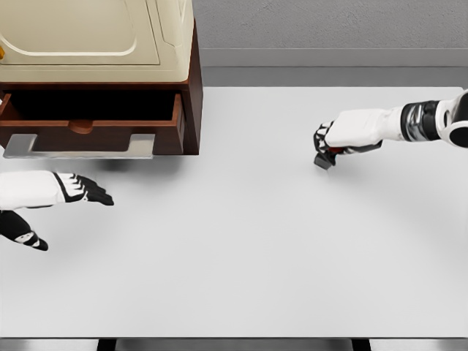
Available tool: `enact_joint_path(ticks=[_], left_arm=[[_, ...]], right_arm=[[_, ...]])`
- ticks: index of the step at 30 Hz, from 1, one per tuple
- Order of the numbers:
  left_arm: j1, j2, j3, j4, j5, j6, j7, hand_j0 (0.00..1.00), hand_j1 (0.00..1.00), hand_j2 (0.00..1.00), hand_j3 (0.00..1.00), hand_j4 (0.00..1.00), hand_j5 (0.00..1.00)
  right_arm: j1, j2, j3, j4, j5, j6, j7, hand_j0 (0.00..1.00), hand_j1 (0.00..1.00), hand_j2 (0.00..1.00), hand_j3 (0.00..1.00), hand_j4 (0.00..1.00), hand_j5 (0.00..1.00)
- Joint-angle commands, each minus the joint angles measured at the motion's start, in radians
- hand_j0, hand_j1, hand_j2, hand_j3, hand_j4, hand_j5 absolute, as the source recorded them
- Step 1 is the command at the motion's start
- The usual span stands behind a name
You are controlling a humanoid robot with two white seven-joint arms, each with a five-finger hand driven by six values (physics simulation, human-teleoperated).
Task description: Open the cabinet drawer with left arm, and place a switch into the drawer with right arm
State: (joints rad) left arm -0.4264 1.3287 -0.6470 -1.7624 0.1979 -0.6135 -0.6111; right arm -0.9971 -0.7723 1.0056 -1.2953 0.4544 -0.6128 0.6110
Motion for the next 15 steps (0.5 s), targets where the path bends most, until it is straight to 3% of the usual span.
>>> enact_joint_path(ticks=[1,9,15], left_arm=[[0.000,-0.017,-0.017,0.000,-0.029,0.003,0.000,1.00,1.00,1.00,1.00,1.00,1.00],[0.014,-0.028,-0.066,0.001,-0.123,0.003,0.000,1.00,1.00,1.00,1.00,1.00,1.00],[0.014,-0.005,-0.057,0.004,-0.127,0.003,0.000,1.00,1.00,1.00,1.00,1.00,1.00]], right_arm=[[0.000,0.014,-0.010,0.001,-0.006,0.002,0.000,0.33,0.33,0.33,0.33,0.33,0.33],[-0.015,0.094,-0.050,0.001,-0.008,0.002,0.000,0.35,0.35,0.35,0.35,0.35,0.35],[-0.058,0.117,-0.047,-0.001,-0.011,0.002,0.000,0.35,0.35,0.35,0.35,0.35,0.35]])
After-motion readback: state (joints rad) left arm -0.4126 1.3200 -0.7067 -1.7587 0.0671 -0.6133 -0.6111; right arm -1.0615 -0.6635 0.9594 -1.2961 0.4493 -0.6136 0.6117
